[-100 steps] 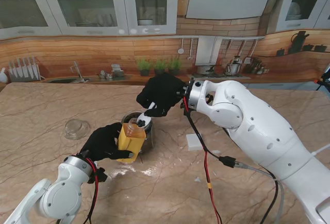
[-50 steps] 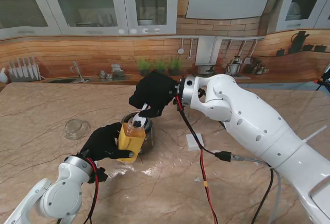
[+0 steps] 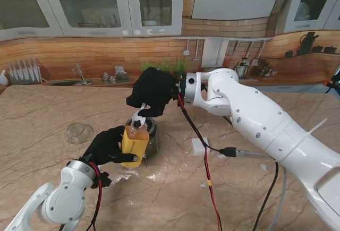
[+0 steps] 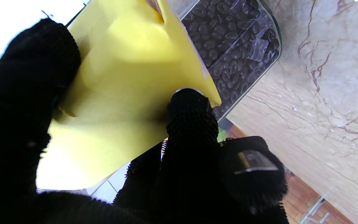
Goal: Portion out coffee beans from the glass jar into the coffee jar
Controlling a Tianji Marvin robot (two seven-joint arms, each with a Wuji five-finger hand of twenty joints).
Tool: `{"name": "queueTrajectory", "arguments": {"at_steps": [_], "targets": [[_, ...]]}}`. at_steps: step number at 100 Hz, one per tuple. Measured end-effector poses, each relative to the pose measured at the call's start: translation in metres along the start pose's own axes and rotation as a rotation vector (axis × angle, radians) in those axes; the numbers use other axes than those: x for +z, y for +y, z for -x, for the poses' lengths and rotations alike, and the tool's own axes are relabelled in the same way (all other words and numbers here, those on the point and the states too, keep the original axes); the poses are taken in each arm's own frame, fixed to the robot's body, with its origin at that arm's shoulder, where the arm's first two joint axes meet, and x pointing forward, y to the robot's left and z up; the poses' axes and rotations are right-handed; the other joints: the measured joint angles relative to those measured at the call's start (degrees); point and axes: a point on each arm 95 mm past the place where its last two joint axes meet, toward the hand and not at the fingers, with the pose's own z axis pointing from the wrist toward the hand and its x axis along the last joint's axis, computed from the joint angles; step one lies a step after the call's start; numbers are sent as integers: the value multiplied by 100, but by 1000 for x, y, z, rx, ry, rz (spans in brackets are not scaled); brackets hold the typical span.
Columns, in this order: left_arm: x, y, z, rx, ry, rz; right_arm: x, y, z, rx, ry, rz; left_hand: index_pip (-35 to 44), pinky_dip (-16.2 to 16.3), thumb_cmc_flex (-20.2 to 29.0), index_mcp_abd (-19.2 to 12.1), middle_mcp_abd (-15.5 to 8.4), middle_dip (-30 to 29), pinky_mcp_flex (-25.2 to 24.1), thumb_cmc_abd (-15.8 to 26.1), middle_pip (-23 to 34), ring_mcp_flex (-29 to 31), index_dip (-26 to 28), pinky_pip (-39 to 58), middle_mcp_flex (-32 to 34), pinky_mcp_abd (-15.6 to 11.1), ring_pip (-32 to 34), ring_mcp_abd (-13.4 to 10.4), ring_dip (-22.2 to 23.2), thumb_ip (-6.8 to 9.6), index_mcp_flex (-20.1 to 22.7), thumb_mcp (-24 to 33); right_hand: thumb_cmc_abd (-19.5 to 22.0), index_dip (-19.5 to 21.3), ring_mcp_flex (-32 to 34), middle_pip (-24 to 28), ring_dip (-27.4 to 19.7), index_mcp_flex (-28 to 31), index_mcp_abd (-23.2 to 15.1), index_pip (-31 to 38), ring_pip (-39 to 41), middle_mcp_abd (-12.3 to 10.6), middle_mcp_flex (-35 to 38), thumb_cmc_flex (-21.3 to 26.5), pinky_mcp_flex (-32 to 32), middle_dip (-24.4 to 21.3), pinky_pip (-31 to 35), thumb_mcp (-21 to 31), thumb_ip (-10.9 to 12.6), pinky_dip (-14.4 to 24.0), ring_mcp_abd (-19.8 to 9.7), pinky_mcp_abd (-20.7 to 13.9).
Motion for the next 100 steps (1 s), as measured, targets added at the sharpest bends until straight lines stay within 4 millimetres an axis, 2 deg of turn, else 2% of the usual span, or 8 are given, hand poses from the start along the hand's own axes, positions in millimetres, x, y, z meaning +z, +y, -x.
{"name": "queueTrajectory", "arguments": {"at_steps": [57,100], "targets": [[1,-1,-4,-96,-24,36,-1,-1,1,-83,117,32,0,0,0,0,0,0,0,0,0,-3,0,18,1,12,0,2,-1,1,2,0,-82,-122,1,0,0,-1,-12,31,-1,-2,0,0,0,-67,0,50,-2,0,0,-1],[0,-3,-3,-106,-41,91,-3,-4,3,-102,117,34,0,0,-1,0,0,0,0,0,0,-3,0,24,1,27,12,14,-3,1,4,0,-84,-160,1,1,0,-3,-13,61,-4,-2,0,0,0,-124,0,50,-2,-2,0,-1]]}}
